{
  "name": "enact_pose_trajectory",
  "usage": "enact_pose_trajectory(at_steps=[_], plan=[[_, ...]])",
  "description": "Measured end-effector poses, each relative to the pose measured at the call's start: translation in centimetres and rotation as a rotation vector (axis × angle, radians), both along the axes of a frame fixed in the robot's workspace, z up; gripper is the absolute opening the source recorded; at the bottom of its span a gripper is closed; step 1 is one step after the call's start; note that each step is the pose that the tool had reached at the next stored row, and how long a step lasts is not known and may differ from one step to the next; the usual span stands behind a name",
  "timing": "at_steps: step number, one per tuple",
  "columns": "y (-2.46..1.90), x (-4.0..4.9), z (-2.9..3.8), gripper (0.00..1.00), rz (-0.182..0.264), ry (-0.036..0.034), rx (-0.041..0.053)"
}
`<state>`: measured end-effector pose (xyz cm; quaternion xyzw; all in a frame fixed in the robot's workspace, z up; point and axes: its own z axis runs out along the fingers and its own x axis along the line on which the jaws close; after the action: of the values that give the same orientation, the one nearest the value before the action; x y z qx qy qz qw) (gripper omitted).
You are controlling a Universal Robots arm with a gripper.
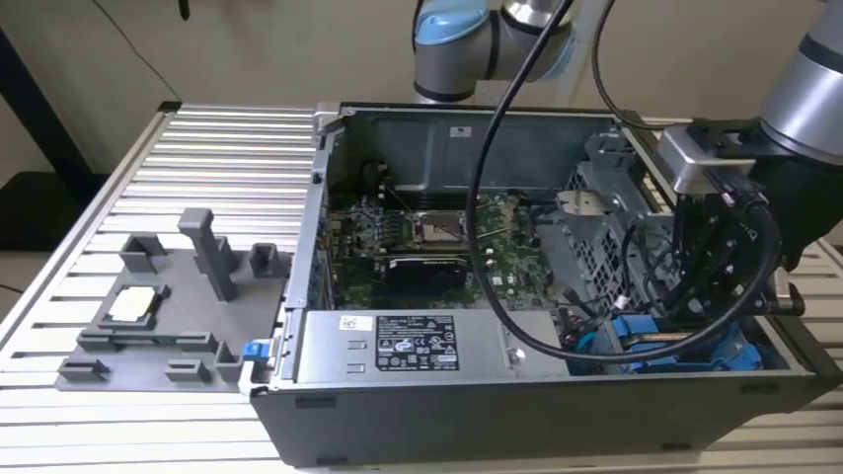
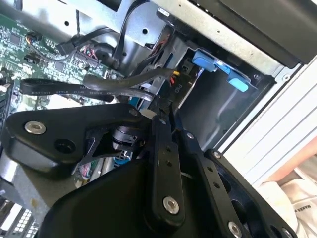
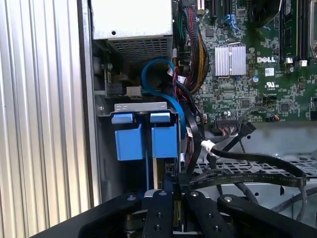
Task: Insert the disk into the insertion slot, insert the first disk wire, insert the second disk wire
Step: 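Insert the second disk wire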
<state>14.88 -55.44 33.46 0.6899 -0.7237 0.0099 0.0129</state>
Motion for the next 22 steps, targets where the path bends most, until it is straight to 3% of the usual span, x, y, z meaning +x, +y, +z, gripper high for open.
enact_pose_trajectory(at_steps=[3,4,8,13,17,22], plan=[[0.0,0.2,-0.18,0.17,0.0,0.0026,0.0037],[-0.01,0.27,-0.11,0.24,0.0,0.0052,0.0028],[-0.07,0.46,0.46,0.24,0.0,0.0185,0.0034],[-0.18,0.61,0.88,0.24,0.0,0.0286,0.0052],[-0.19,0.62,2.44,0.24,0.0,0.0337,0.0057],[-0.19,0.62,4.71,0.24,0.0,0.035,0.0056]])
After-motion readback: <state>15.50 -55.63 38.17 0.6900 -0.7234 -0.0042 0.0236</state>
